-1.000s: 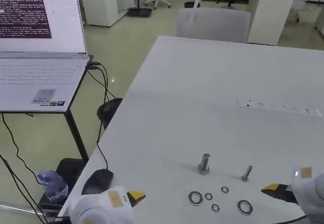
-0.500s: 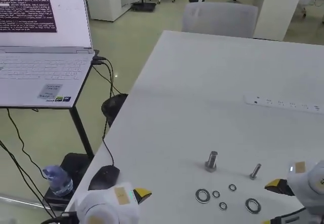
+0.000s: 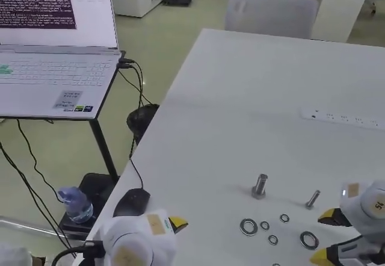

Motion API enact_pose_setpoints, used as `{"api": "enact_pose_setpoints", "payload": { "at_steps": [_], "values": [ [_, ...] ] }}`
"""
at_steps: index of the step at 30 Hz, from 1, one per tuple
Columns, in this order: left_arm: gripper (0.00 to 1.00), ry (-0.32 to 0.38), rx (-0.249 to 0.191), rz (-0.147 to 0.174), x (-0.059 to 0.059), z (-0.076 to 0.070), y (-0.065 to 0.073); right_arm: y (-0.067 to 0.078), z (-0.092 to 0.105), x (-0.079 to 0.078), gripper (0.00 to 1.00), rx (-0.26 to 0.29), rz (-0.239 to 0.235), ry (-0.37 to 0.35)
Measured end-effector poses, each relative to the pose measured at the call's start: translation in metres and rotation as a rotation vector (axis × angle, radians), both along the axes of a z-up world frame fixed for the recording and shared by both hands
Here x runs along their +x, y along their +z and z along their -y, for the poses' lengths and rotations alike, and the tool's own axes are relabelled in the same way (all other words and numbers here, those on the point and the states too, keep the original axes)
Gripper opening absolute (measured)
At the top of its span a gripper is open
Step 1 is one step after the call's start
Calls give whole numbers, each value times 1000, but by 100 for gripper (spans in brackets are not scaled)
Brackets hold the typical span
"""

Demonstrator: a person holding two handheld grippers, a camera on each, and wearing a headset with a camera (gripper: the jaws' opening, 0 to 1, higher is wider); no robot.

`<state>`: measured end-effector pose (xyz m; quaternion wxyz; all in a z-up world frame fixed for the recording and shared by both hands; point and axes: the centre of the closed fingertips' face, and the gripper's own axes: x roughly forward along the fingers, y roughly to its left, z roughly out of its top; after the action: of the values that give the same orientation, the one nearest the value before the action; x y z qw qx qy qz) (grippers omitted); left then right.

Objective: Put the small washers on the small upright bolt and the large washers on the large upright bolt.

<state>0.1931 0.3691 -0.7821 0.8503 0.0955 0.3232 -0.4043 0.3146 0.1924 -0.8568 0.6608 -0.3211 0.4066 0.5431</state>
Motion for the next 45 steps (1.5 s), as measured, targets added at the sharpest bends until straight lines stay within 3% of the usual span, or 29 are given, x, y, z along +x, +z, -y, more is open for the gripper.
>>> {"api": "enact_pose_setpoints", "payload": {
  "at_steps": [11, 22, 38, 41, 45],
  "values": [
    [84, -7, 0, -9, -1, 1, -2, -8, 0, 4, 46, -82, 12, 81],
    [84, -9, 20, -6, -1, -2, -2, -14, -1, 9, 44, -113, 12, 124],
    [90, -9, 43, 38, 7, -1, 1, -22, 0, 6, 41, -152, -1, 163],
    [90, -21, 81, 49, 7, -4, -3, -22, 0, 6, 41, -152, -1, 167],
    [91, -31, 100, 62, 8, -6, -5, -22, 0, 5, 40, -151, 0, 172]
  ]
}}
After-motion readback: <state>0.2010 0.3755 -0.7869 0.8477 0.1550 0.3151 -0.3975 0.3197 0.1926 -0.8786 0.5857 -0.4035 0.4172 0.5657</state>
